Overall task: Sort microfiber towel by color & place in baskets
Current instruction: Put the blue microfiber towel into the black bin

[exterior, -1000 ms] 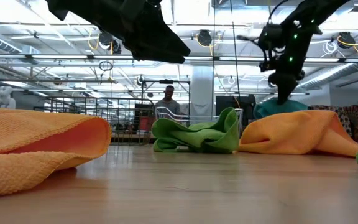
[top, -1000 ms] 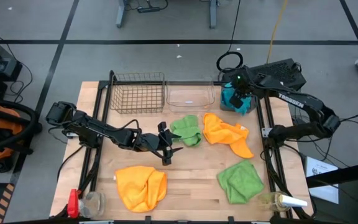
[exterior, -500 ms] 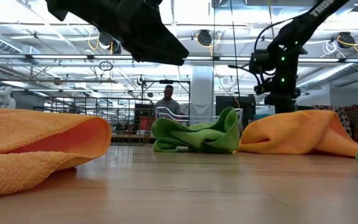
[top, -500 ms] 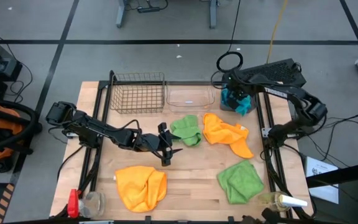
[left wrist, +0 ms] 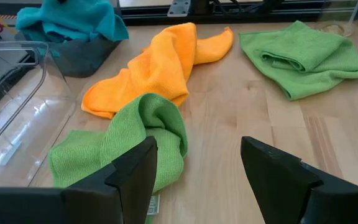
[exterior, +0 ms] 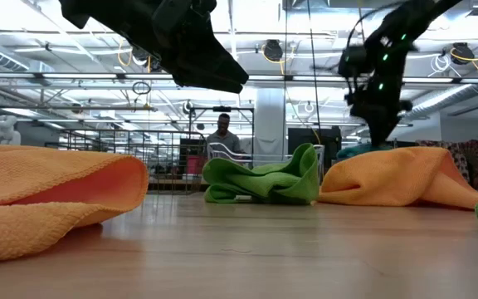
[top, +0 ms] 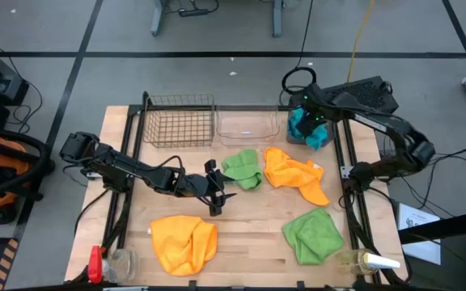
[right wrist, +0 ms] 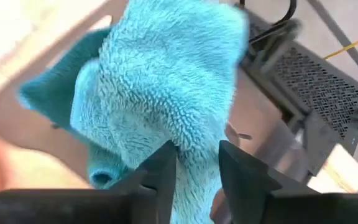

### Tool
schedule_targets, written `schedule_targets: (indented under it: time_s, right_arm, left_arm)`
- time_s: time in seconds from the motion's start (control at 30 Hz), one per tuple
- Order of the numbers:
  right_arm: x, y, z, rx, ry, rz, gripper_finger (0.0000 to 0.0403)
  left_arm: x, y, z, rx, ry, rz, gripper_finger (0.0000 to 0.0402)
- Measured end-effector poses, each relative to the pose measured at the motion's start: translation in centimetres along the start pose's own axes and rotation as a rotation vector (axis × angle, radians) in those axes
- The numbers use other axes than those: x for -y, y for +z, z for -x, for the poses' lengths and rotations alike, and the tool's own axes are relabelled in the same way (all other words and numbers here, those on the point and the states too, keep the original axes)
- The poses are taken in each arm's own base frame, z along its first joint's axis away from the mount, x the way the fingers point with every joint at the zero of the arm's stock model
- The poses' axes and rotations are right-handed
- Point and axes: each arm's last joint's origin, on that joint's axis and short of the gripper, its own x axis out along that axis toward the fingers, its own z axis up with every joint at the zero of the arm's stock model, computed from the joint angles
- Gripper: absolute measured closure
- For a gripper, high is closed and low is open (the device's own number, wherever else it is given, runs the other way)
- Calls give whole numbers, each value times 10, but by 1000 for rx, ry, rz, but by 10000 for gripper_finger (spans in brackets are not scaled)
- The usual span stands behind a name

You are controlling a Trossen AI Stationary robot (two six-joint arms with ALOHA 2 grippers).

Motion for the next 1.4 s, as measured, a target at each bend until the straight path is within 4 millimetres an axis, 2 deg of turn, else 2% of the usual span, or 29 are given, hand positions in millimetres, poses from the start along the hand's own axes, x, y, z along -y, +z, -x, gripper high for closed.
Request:
schedule_targets:
  time_s: [0.2,0.3,0.43,0.63,0.83,1.03,1.2,1.4]
  right_arm:
    - [0,-21,47,103,-10,5,260]
    - [2,-29,58,125,-6,-4,259]
    - [-8,-41,63,48,119,56,260]
    - [-37,-58,57,-7,212,336,257]
    - [-58,-80,34,-41,46,636,220]
    - [-65,-92,11,-17,-35,743,199]
    - [-65,-95,3,-11,-126,781,219]
    - [-64,-97,1,-15,-134,794,288]
  left_arm:
    - [0,0,0,1,0,0,164]
    - [0,0,0,2,0,1,164]
    - [0,0,0,3,-11,1,164]
    - [0,0,0,3,-16,1,164]
    - [1,1,0,4,-16,2,164]
    - [1,1,0,8,-16,4,164]
    - [1,3,0,30,-19,11,164]
    - [1,6,0,57,-22,21,164]
